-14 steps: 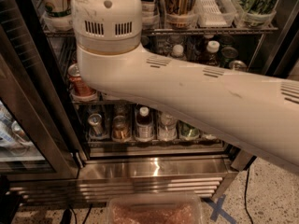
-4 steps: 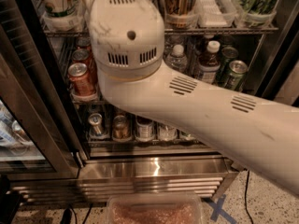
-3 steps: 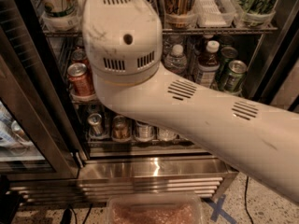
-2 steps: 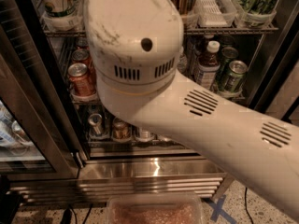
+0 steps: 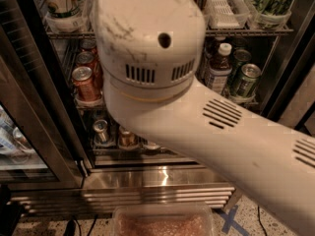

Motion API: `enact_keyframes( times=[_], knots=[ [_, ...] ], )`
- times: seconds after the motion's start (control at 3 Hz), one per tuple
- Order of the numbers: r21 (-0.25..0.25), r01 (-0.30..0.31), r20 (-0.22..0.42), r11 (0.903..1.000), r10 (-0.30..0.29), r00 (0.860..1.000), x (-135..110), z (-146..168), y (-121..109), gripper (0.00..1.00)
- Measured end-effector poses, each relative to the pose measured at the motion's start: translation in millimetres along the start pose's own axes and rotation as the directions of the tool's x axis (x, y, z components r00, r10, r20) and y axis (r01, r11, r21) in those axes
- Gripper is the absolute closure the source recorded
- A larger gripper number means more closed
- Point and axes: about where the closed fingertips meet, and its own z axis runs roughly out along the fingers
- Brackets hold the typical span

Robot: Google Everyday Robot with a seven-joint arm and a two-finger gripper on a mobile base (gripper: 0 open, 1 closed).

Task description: Pick water bottle from top shelf of fridge

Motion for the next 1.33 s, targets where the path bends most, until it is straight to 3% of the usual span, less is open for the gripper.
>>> enact_keyframes(
  times=[0.33, 0.67, 1.0, 1.33],
  knots=[
    [0.014, -0.001, -0.091, 0.9999, 0.002, 0.996, 8.3, -24.8, -4.9, 1.00],
    [0.035, -0.006, -0.174, 0.9994, 0.012, 0.985, 23.3, -42.5, -24.8, 1.00],
    [0.064, -0.073, -0.249, 0.9953, 0.087, 0.965, 42.9, -53.1, -44.2, 1.00],
    [0.056, -0.117, -0.263, 0.9916, 0.128, 0.956, 37.6, -53.8, -34.3, 1.00]
  ],
)
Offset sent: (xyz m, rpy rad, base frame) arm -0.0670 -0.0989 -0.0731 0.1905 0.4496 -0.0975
